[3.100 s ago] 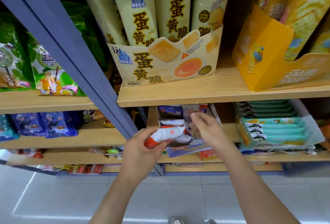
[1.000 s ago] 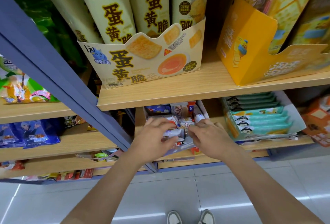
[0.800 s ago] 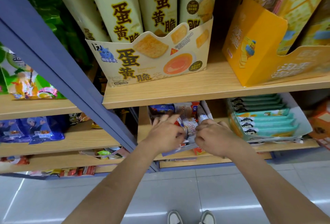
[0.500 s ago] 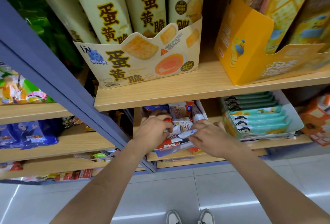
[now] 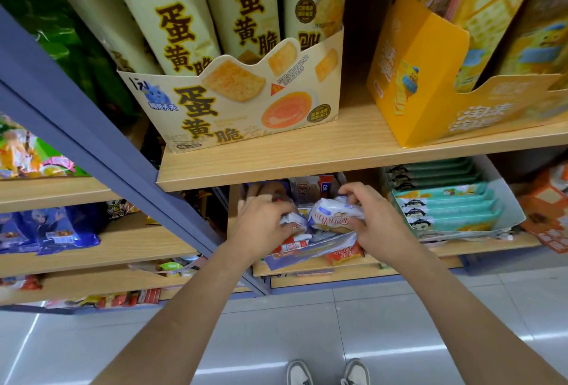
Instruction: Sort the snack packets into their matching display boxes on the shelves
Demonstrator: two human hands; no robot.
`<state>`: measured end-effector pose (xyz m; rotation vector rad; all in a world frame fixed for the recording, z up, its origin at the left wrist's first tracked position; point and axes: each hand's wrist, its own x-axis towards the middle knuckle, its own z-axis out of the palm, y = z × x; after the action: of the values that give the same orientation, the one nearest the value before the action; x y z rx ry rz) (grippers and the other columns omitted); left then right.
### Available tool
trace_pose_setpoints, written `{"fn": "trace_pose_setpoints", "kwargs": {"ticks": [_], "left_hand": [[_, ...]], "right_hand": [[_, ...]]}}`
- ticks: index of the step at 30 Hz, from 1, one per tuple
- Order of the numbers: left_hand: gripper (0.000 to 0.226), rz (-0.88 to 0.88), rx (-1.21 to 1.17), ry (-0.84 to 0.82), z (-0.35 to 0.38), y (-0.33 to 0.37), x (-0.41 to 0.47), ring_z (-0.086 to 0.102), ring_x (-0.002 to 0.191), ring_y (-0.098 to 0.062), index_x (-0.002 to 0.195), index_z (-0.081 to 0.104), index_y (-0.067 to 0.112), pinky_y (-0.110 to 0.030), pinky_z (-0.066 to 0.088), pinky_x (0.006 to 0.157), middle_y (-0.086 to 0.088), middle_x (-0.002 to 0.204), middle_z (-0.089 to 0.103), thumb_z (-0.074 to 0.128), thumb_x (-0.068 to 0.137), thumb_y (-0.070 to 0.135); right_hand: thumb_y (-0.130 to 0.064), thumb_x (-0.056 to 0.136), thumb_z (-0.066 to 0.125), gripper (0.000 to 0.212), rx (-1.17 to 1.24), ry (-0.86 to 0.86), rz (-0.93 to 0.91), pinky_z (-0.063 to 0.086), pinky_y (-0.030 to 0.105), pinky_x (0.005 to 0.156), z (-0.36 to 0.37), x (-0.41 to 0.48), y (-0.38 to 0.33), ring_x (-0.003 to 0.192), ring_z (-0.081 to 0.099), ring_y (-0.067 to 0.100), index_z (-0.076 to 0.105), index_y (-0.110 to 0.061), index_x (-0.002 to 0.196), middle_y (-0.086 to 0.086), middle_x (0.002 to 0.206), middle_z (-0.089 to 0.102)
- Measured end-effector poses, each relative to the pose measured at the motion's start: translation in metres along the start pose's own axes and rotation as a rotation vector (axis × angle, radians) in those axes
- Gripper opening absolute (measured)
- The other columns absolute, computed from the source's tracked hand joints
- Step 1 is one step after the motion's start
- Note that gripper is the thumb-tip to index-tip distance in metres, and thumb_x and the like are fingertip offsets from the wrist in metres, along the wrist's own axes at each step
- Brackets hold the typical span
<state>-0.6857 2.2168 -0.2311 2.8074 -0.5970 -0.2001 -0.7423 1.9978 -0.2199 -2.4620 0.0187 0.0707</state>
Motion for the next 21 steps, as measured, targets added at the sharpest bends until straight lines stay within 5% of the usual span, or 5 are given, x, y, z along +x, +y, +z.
{"fn": "trace_pose_setpoints", "kwargs": {"ticks": [2,5,9,15,21], "left_hand": [[0.024,-0.020,-0.156,0.143,-0.001,-0.013,-0.011,0.053,0.107,-0.023,0.105,0.074,0.028,-0.036,0.042,0.091,0.000,0.105,0.063,0.071,0.081,0.029],[0.019,-0.073,-0.240,0.110,-0.004,-0.022,-0.023,0.058,0.099,-0.013,0.102,0.072,0.020,-0.027,0.050,0.081,0.004,0.106,0.063,0.068,0.084,0.015],[0.015,-0.066,0.075,-0.042,-0.008,-0.020,-0.022,0.057,0.101,-0.015,0.098,0.071,0.027,-0.031,0.049,0.081,0.006,0.101,0.068,0.061,0.088,0.028],[0.026,0.000,0.394,-0.166,-0.013,-0.015,-0.015,0.051,0.107,-0.018,0.097,0.069,0.021,-0.034,0.038,0.089,0.004,0.101,0.065,0.049,0.089,0.036],[0.032,0.127,0.145,-0.085,-0.009,0.003,0.009,0.058,0.113,-0.022,0.128,0.058,0.032,-0.039,0.051,0.089,0.006,0.124,0.062,0.053,0.096,0.033]], "right_hand": [[0.001,0.093,0.055,0.059,0.016,-0.045,0.004,0.046,0.027,0.076,-0.001,0.003,0.001,0.104,0.052,0.016,0.040,-0.031,0.140,-0.002,0.122,0.043],[0.000,0.097,0.049,0.056,0.065,-0.118,0.015,0.043,0.026,0.079,-0.001,0.007,0.000,0.108,0.047,0.018,0.036,-0.029,0.143,-0.003,0.118,0.035],[-0.003,0.094,0.052,0.055,0.137,-0.218,-0.024,0.046,0.032,0.085,0.003,0.010,-0.010,0.103,0.050,0.015,0.042,-0.048,0.126,-0.009,0.109,0.040],[-0.022,0.090,0.057,0.025,-0.146,-0.252,-0.006,0.032,0.042,0.099,0.010,0.007,-0.015,0.086,0.054,0.011,0.037,-0.038,0.091,-0.012,0.097,0.053],[-0.029,0.090,0.056,0.006,-0.476,-0.109,-0.092,0.028,0.038,0.086,0.010,0.009,-0.010,0.106,0.044,0.013,0.062,-0.029,0.089,-0.012,0.096,0.062]]}}
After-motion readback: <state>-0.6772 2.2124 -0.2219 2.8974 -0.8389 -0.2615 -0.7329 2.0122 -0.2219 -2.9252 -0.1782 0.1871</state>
